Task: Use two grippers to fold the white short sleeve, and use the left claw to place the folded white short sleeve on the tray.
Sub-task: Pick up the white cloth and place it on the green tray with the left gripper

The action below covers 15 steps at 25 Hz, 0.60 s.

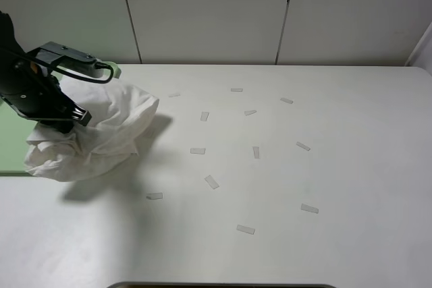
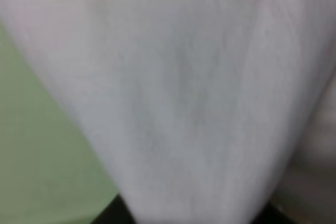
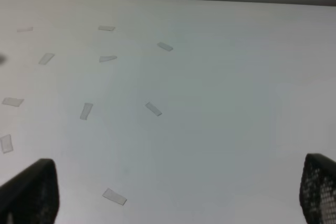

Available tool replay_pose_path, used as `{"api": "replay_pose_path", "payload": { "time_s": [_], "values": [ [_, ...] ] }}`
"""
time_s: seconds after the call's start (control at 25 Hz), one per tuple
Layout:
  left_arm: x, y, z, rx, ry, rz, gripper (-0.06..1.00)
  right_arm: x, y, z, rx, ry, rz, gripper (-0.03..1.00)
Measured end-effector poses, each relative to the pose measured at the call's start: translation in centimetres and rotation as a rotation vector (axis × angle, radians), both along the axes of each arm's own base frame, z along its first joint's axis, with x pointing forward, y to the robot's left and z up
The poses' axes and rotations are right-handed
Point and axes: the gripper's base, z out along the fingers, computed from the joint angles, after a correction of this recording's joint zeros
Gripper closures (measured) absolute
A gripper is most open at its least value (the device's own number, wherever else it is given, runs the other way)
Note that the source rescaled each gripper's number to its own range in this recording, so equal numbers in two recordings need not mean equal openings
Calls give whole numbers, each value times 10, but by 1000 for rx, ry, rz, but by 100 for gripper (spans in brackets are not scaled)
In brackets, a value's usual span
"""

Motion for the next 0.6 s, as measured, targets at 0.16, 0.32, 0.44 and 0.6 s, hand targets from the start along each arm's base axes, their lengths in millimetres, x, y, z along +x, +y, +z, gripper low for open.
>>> {"api": "replay_pose_path", "payload": {
  "time_s": [0.16,0.32,0.44,0.6],
  "values": [
    [9,36,1,8,-22,77,74,0,0,0,0,0,0,-3],
    [14,56,1,9,-57,112,74,0,0,0,0,0,0,-3],
    [16,63,2,5,-77,134,74,0,0,0,0,0,0,-3],
    [20,78,4,-3,-130,179,74,0,0,0,0,0,0,-3]
  ]
}}
